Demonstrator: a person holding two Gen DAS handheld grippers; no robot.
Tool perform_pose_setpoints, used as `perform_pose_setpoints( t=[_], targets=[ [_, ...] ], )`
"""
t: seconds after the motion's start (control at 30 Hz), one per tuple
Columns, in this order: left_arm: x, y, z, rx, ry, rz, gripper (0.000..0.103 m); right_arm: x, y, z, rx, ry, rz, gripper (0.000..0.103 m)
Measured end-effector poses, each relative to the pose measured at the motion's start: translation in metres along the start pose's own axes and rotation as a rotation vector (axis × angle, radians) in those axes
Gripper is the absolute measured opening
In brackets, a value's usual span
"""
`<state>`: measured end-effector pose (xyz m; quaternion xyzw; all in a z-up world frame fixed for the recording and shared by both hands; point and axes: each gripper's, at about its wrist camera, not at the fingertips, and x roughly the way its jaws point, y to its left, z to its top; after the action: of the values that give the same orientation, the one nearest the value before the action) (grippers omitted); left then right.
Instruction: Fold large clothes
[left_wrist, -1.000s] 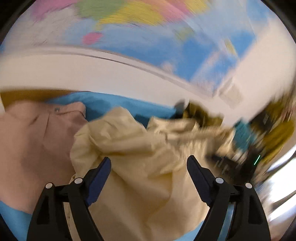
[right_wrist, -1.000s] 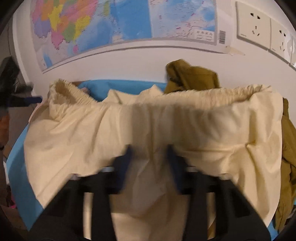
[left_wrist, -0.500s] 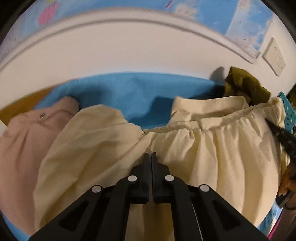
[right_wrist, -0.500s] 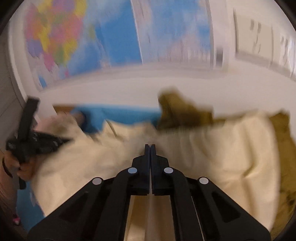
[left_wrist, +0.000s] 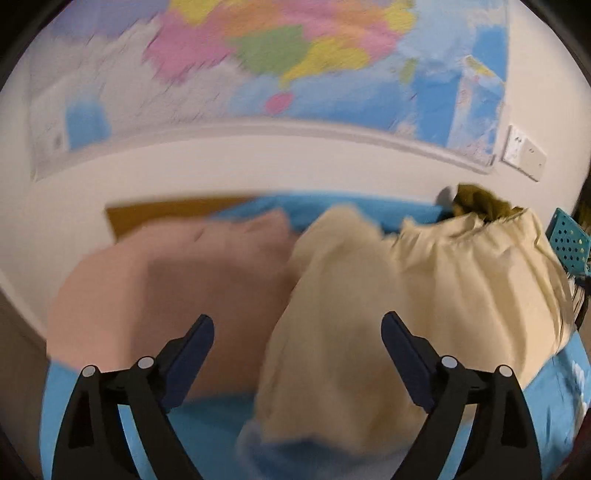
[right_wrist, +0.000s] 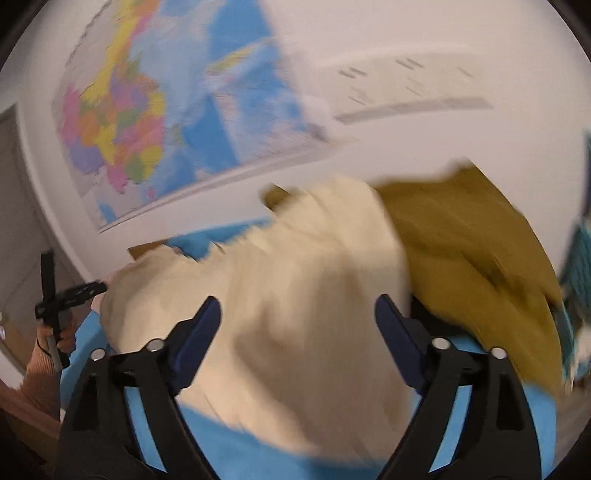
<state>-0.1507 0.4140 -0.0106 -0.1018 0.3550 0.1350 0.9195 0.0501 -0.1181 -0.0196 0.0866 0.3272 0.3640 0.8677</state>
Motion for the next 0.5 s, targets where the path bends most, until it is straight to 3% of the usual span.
perform_pose_setpoints(
  t=[0.07, 0.13, 0.23, 0.27, 0.3, 0.33, 0.37, 0.4, 0.43, 0.5],
  targets=[
    [0.003, 0.01, -0.015, -0.028, 0.03, -0.035, 0.091, 0.006, -0.014, -0.018, 0.044, 0.059, 0.022, 0.09],
    [0.013, 0.013, -0.026, -0.04, 0.069, -0.065, 0.091, 0.015, -0.018, -0.031, 0.035, 0.085, -0.009, 0.09],
    [0.027, 0.0, -0.039, -0.021, 0.117, -0.165, 0.091, 0.04, -0.029, -0.041, 0.07, 0.14, 0.043, 0.09],
    [0.033, -0.007, -0.042, -0.02, 0.126, -0.171, 0.088, 0.048, -0.033, -0.043, 0.094, 0.162, 0.077, 0.084],
    [0.036, -0.012, -0.043, -0.011, 0.122, -0.175, 0.083, 0.052, -0.035, -0.044, 0.12, 0.166, 0.128, 0.072],
    [0.036, -0.018, -0.043, 0.0, 0.109, -0.185, 0.068, 0.052, -0.034, -0.042, 0.126, 0.156, 0.144, 0.066],
    [0.036, -0.02, -0.042, -0.01, 0.104, -0.195, 0.047, 0.049, -0.032, -0.041, 0.118, 0.152, 0.156, 0.045],
    [0.034, -0.022, -0.04, -0.027, 0.111, -0.218, 0.036, 0.043, -0.03, -0.037, 0.116, 0.14, 0.185, 0.021],
    [0.028, -0.023, -0.036, -0.038, 0.111, -0.235, 0.023, 0.03, -0.028, -0.033, 0.129, 0.124, 0.236, 0.017],
    [0.014, -0.021, -0.033, -0.059, 0.112, -0.282, 0.017, 0.0, -0.015, -0.023, 0.091, 0.088, 0.26, 0.013]
  ],
)
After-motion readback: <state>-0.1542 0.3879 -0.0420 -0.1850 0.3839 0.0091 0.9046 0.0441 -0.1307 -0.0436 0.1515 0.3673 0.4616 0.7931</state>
